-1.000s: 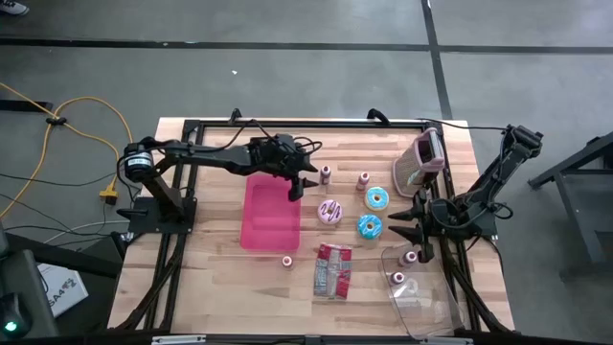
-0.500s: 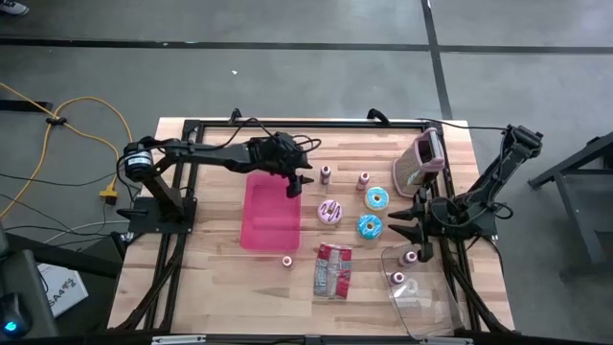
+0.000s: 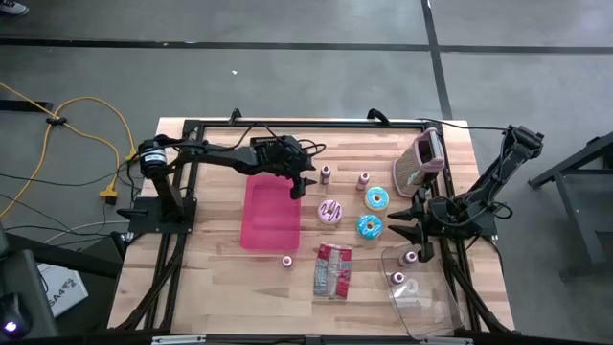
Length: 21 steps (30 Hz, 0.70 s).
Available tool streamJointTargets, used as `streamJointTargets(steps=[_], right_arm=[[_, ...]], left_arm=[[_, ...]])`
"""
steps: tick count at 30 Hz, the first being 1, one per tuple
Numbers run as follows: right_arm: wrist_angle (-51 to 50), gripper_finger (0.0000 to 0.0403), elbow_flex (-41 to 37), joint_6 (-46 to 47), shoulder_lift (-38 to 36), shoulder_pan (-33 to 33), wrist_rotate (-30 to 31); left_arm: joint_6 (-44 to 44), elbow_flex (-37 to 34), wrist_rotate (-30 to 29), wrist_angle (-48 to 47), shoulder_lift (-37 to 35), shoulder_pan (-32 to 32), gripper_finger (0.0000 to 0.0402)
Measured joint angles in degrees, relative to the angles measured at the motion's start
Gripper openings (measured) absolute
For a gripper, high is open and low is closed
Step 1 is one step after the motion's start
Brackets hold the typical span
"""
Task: Pick & Place Food Item
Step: Put the red food coloring bottle into the transparent bin
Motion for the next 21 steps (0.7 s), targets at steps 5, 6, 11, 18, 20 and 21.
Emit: streamJointTargets(steps=[5, 6, 11, 18, 20, 21], right_arm=[[-0.04, 0.012, 0.0, 0.0, 0.02, 0.0, 0.0], [-0.09, 0.012, 0.0, 0.0, 0.01, 0.0, 0.0], [-0.21, 0.012, 0.0, 0.0, 0.0, 0.0, 0.01], [-0.4, 0.012, 0.0, 0.01, 0.02, 0.0, 0.02], [-0.42, 0.012, 0.01, 0.02, 0.02, 0.0, 0.02], [-0.45, 0.012, 0.0, 0.02, 0.01, 0.01, 0.02]], left_arm=[[0.82, 0.02, 0.2, 3.61, 2.65, 0.23, 0.022], [1.01, 0.02, 0.19, 3.84, 2.82, 0.23, 0.022], [1.08, 0.02, 0.22, 5.06, 4.12, 0.56, 0.022], [0.84, 0.04, 0.16, 8.27, 7.01, 1.04, 0.022], [0.55, 0.04, 0.24, 10.5, 7.89, 1.02, 0.022], [0.56, 0.04, 0.27, 11.29, 8.24, 1.02, 0.022]])
